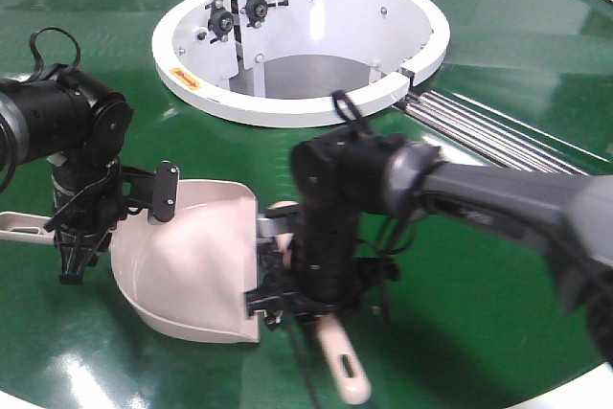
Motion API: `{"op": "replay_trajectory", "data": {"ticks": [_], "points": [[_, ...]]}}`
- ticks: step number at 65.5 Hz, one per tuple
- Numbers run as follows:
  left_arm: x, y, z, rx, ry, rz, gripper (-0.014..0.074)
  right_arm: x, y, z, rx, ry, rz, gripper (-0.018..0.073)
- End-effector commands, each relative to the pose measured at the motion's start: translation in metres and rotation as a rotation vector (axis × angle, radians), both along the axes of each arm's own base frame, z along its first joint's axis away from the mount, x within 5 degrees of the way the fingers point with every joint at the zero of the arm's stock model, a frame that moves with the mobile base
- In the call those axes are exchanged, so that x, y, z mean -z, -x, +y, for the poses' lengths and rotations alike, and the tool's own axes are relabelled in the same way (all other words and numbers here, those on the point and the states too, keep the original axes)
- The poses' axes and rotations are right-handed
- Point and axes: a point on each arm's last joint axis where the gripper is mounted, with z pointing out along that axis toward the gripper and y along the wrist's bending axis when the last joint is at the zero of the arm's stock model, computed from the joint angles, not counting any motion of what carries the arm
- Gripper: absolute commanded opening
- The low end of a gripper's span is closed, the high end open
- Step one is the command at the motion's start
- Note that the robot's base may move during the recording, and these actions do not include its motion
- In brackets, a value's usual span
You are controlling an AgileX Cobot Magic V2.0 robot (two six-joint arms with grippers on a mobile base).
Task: Clean and inspect green conveyor with broom and dustpan
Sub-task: 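Sweep the black cable into the dustpan with the brush in the right gripper, then carry the brush back to its spot with the right gripper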
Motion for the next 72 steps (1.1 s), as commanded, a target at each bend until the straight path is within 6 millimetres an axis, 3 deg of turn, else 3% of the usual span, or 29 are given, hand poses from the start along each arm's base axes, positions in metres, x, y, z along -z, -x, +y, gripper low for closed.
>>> {"op": "replay_trajectory", "data": {"ticks": [1,10,16,36,52,72], "points": [[-0.025,0.004,0.001,-0.012,0.001,-0.049,-0.0006,-0.038,0.005,0.034,-0.048,-0.126,-0.012,-0.0004],[-0.025,0.004,0.001,-0.012,0.001,-0.049,-0.0006,-0.056,0.001,0.074,-0.105,-0.244,-0.065,-0.0004],[-0.025,0.004,0.001,-0.012,0.001,-0.049,-0.0006,-0.067,-0.002,0.087,-0.121,-0.287,-0.107,-0.0004],[-0.025,0.004,0.001,-0.012,0.001,-0.05,-0.0006,-0.077,-0.013,0.075,-0.079,-0.293,-0.136,-0.0004],[-0.025,0.004,0.001,-0.012,0.001,-0.05,-0.0006,-0.075,-0.025,0.024,-0.013,-0.182,-0.15,-0.0004],[-0.025,0.004,0.001,-0.012,0.001,-0.05,-0.0006,-0.103,-0.027,-0.067,0.027,-0.014,-0.272,-0.0004]]}}
